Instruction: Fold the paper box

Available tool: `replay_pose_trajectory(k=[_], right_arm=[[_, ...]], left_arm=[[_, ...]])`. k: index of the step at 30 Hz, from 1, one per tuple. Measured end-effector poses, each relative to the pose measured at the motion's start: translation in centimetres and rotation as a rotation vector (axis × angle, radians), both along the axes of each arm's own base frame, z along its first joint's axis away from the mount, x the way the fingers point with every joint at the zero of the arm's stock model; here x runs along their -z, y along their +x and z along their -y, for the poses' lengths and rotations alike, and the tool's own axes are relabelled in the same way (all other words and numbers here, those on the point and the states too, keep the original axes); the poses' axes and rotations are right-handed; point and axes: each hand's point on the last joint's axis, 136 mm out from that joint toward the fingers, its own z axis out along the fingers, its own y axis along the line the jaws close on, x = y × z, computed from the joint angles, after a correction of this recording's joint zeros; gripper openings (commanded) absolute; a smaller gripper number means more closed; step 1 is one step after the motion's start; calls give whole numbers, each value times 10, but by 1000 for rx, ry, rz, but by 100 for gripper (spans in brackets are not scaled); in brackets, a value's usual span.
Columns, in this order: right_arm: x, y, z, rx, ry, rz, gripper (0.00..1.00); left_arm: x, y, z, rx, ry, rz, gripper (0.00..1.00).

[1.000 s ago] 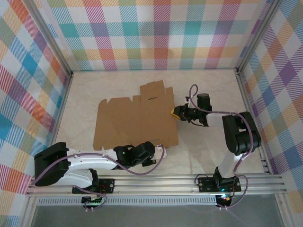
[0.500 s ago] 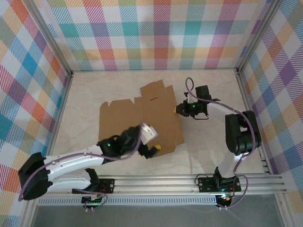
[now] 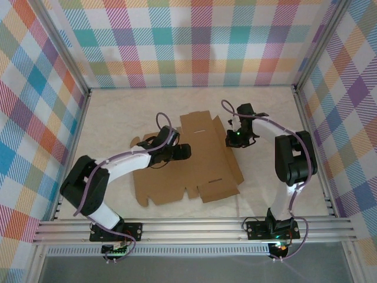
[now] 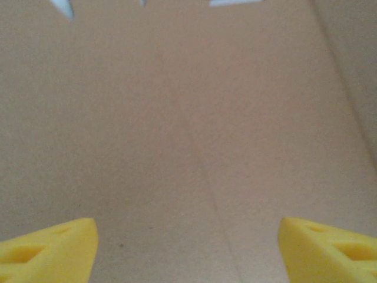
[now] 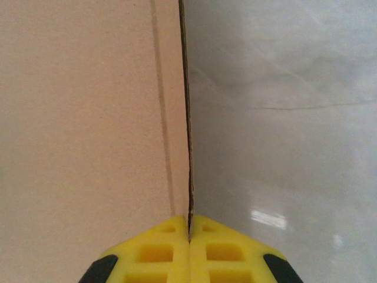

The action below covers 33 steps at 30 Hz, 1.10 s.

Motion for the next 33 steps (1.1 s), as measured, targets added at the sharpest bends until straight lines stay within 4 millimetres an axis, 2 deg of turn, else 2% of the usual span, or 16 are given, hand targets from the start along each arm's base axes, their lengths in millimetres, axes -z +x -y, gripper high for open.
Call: replay_pose_trajectory(k=[3,8,11,17,21,25,28,33], right_arm=[[0,4,8,-6,-131,37,0],[0,7,14,-32,-388,107,0],[3,8,11,-36,-561,136,0],[6,8,-1,-44,-888,205,0],[9,3,-5,-66,-1019,231,0],[8,-1,-2,-69,-1051,228,0],[9,-4,-1,-59,-1000,224,0],[5,-13,10,26,-696,147,0]], left_arm=[[13,0,7,-31,-28,-72,66],[27,3,14,-87,-64,-148,62],[35,3,11,-131,-75,-184,60],[37,10,0,-202,-108,-212,60],[39,9,-2,-215,-115,-228,60],[40,6,0,-208,-122,-237,60],[40,6,1,-204,-126,-242,60],[41,5,1,-201,-126,-245,60]])
